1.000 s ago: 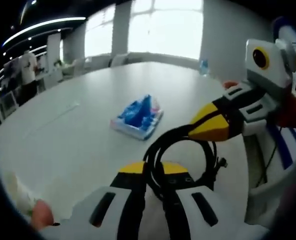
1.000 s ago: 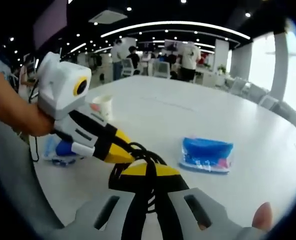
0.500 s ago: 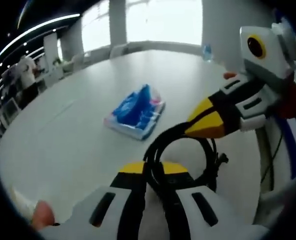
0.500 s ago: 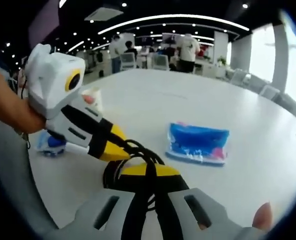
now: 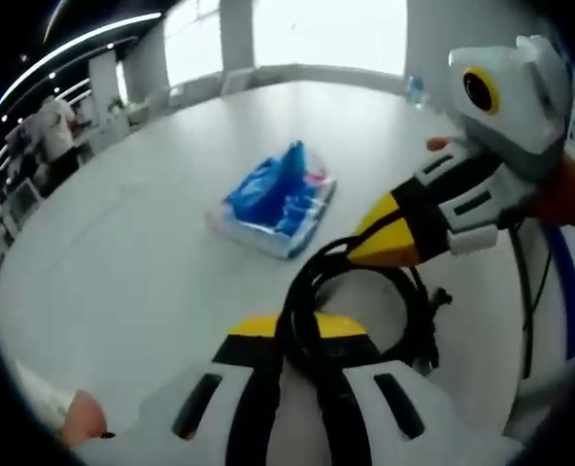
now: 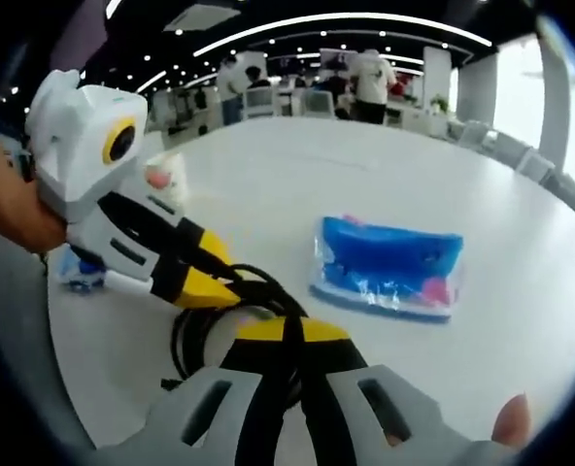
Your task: Arrange the tabletop items into an orderly group along one side of the table until the central work area is clear of visible clutter.
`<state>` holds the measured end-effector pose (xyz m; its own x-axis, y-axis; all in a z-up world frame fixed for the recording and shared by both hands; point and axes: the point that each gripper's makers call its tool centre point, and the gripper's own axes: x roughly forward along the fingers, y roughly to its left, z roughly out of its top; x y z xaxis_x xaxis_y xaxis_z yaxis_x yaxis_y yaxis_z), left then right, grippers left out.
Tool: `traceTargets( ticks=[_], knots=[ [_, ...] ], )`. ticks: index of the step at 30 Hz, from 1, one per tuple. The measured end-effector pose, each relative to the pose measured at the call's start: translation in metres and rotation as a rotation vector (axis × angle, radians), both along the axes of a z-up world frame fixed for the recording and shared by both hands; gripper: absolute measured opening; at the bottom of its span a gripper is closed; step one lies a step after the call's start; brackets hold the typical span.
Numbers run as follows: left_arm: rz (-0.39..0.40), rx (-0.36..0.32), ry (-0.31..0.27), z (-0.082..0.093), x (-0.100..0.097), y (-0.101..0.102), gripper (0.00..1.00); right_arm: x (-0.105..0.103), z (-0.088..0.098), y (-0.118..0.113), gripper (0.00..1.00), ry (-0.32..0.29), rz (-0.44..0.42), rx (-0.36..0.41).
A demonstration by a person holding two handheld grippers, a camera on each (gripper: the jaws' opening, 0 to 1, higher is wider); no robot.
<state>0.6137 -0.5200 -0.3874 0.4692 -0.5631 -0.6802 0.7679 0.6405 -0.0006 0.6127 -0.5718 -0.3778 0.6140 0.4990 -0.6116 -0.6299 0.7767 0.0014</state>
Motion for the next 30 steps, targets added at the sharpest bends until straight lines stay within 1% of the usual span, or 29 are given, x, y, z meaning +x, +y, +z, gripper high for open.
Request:
traceTargets(
  ticks=[1,3,7,10,12,16,20,22,26,29,30],
  knots=[
    [0.001,0.001,0.003,-0.001,0.000,0.000,0.09,0.000,0.000,0.000,0.02,-0.001,0.006,-0.003],
    [0.003,0.017,0.029,-0.005,-0.003,0.003,0.09,0.004,0.000,-0.001,0.02,-0.009,0.001,-0.005],
    [0.005,0.003,0.020,-0.005,-0.004,0.002,0.09,0.005,-0.002,0.000,0.03,0.002,0.005,-0.007],
    [0.007,-0.001,0.026,-0.005,-0.004,0.002,0.10,0.005,-0.003,0.000,0.03,0.005,0.008,-0.015],
    [0.009,-0.006,0.036,-0.005,-0.005,0.002,0.11,0.006,-0.003,-0.001,0.03,0.015,0.005,-0.011],
    [0.011,-0.008,0.040,-0.005,-0.007,0.000,0.14,0.005,-0.002,-0.001,0.04,0.019,0.006,-0.007],
    [0.010,-0.012,0.041,-0.005,-0.007,0.000,0.16,0.004,-0.001,0.000,0.15,0.030,-0.007,0.008],
    [0.011,-0.015,0.044,-0.005,-0.008,0.000,0.16,0.004,0.000,0.001,0.14,0.027,-0.007,0.009],
    [0.012,-0.024,0.045,-0.004,-0.009,0.000,0.18,0.003,0.001,-0.001,0.15,0.030,-0.014,0.015],
    [0.008,-0.020,0.044,-0.004,-0.011,0.000,0.19,0.000,-0.004,-0.002,0.11,0.049,-0.018,0.008],
    [0.009,-0.021,0.046,-0.005,-0.011,0.000,0.19,-0.002,-0.007,-0.002,0.10,0.052,-0.007,-0.008]
  ],
)
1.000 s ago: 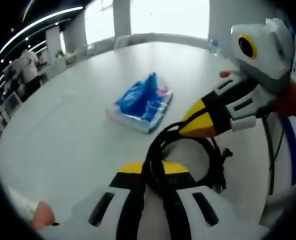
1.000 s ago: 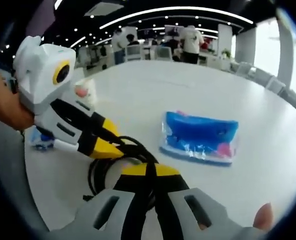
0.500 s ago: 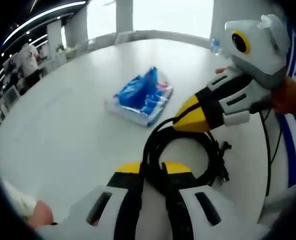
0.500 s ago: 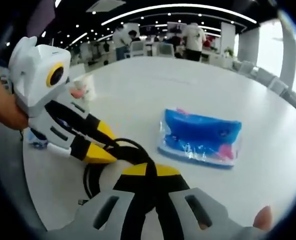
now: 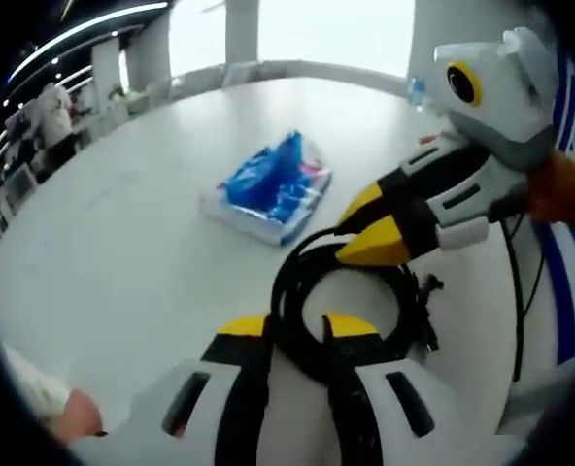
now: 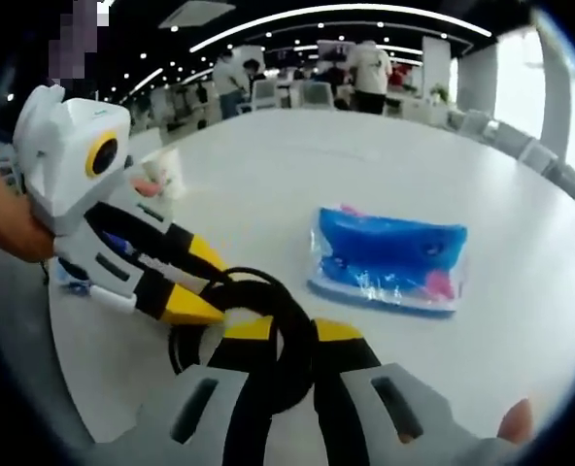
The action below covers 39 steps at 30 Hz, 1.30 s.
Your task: Arrange the tabletop items into an orderly group along one side of the table until the central work area is clear of visible clutter.
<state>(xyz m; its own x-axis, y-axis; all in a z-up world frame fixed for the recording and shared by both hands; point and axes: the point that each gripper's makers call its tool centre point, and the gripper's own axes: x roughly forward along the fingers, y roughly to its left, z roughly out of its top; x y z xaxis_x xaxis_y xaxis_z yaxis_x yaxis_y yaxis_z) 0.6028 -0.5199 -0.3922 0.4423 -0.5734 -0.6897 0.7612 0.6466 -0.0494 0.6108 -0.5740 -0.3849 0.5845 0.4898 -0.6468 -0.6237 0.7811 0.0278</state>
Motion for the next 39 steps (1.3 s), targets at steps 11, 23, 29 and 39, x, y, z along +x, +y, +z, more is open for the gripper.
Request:
traceTargets(
  ticks=[11,23,29,39],
  knots=[
    [-0.002,-0.031,-0.025,0.006,0.000,0.001,0.26,0.003,0.014,0.000,0.17,-0.020,-0.034,0.050],
    [-0.011,-0.087,-0.085,0.020,0.004,0.002,0.40,0.006,0.028,-0.002,0.34,-0.073,-0.068,0.072],
    [-0.025,-0.132,-0.101,0.028,0.002,-0.001,0.51,0.011,0.038,-0.006,0.53,-0.125,-0.098,0.085],
    [-0.060,-0.205,-0.109,0.039,-0.006,-0.006,0.72,0.015,0.053,-0.012,0.70,-0.182,-0.156,0.136]
  ],
)
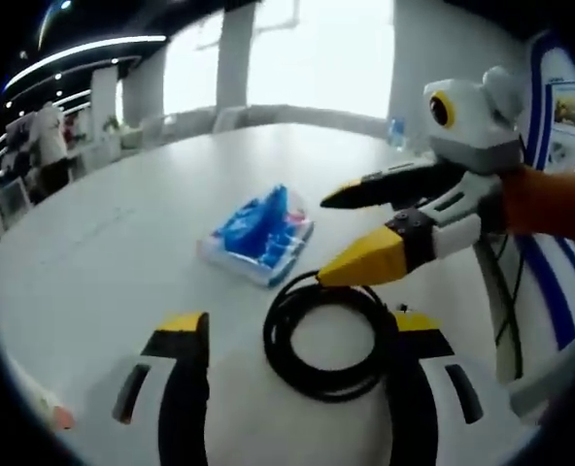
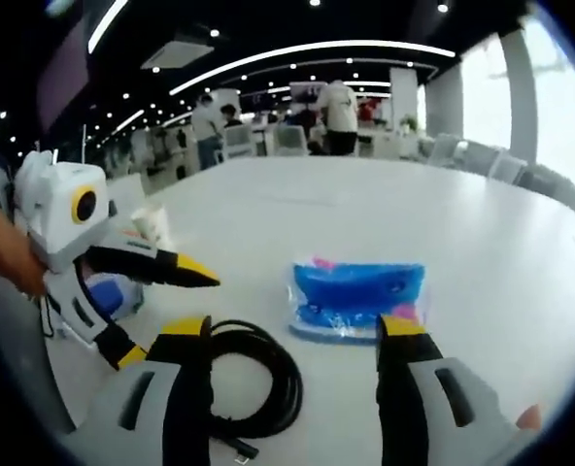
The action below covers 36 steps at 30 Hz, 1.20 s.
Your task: Arrange the tabletop items into an orderly group along one side of the table until the central work area is clear of visible clutter.
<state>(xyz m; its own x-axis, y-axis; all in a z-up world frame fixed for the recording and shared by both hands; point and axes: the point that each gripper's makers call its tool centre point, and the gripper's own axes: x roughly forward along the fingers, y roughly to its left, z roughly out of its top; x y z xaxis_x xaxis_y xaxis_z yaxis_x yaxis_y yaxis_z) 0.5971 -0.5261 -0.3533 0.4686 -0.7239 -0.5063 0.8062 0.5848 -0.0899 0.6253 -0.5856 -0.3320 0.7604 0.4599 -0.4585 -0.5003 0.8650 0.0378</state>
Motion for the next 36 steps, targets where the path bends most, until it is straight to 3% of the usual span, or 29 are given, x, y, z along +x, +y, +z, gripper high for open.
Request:
traceTargets(
  ticks=[11,21,36],
  knots=[
    [-0.031,-0.094,-0.015,0.024,-0.013,0.000,0.83,-0.007,0.024,-0.002,0.82,-0.063,-0.024,0.041],
    [-0.062,-0.159,-0.057,0.047,-0.037,0.006,0.93,-0.018,0.035,-0.001,0.87,-0.074,-0.028,0.047],
    [-0.046,-0.248,-0.114,0.086,-0.072,0.043,0.99,-0.034,0.073,0.020,0.87,-0.136,0.018,0.024]
  ],
)
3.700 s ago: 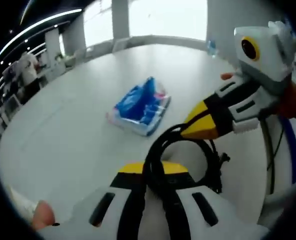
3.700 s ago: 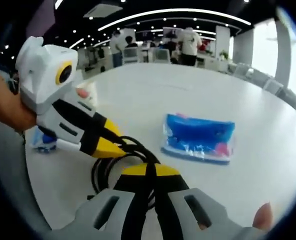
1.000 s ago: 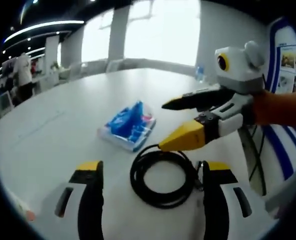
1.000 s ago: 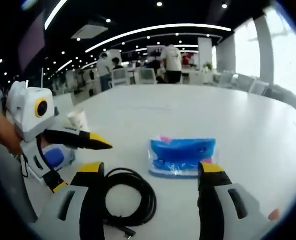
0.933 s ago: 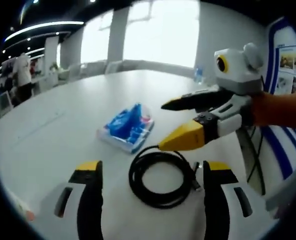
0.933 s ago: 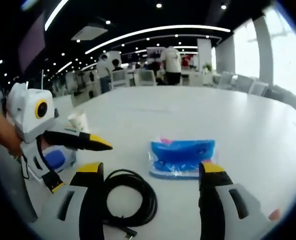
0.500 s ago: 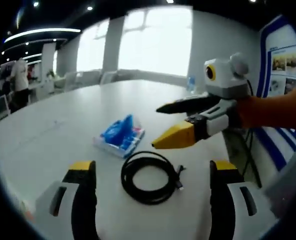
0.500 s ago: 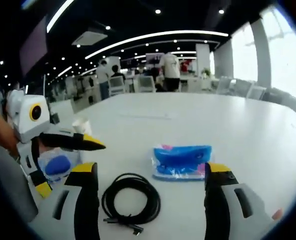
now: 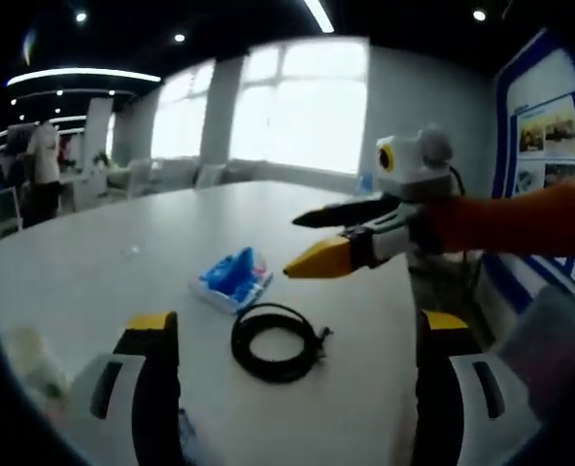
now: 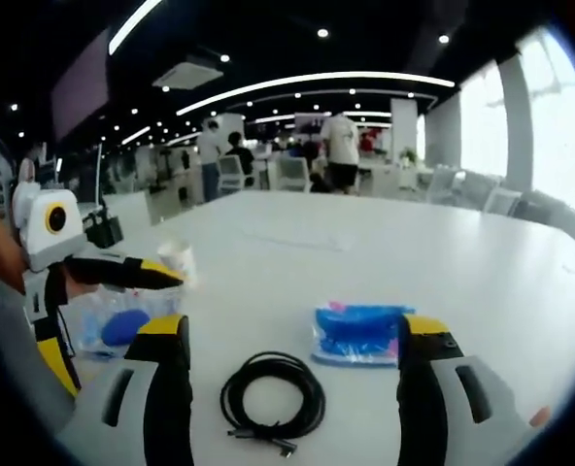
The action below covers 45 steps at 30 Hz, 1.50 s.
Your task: Arrange the tabletop items into an orderly group along one side of the table until the central work area is clear of visible clutter.
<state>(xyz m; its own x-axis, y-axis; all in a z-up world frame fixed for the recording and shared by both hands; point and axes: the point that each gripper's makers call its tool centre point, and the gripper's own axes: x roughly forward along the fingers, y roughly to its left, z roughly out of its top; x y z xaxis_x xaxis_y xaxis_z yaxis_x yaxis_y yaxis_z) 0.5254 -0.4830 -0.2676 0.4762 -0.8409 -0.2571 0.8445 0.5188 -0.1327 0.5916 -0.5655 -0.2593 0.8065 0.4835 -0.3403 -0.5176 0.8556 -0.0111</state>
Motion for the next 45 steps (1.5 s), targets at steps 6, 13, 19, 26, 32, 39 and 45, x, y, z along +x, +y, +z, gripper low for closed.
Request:
traceTargets(
  ticks=[6,13,19,26,32,39,45],
  knots=[
    [0.033,-0.028,-0.029,0.019,-0.010,0.022,0.99,-0.005,0.014,0.018,0.87,-0.027,0.035,-0.007],
    [0.086,-0.045,-0.041,0.029,-0.024,0.053,0.99,-0.010,0.021,0.041,0.87,-0.046,0.082,-0.013],
    [0.131,-0.035,-0.035,0.030,-0.031,0.077,0.99,-0.014,0.020,0.060,0.86,-0.042,0.117,-0.011],
    [0.165,-0.032,-0.035,0.032,-0.040,0.096,0.99,-0.020,0.017,0.075,0.86,-0.034,0.159,-0.023],
    [0.213,-0.018,-0.033,0.032,-0.046,0.120,0.99,-0.021,0.012,0.090,0.85,-0.024,0.200,-0.031],
    [0.285,-0.024,-0.006,0.028,-0.057,0.146,0.99,-0.022,0.009,0.118,0.85,-0.016,0.267,-0.035],
    [0.334,-0.036,0.026,0.028,-0.063,0.161,0.98,-0.023,0.005,0.140,0.84,-0.007,0.319,-0.035]
  ],
)
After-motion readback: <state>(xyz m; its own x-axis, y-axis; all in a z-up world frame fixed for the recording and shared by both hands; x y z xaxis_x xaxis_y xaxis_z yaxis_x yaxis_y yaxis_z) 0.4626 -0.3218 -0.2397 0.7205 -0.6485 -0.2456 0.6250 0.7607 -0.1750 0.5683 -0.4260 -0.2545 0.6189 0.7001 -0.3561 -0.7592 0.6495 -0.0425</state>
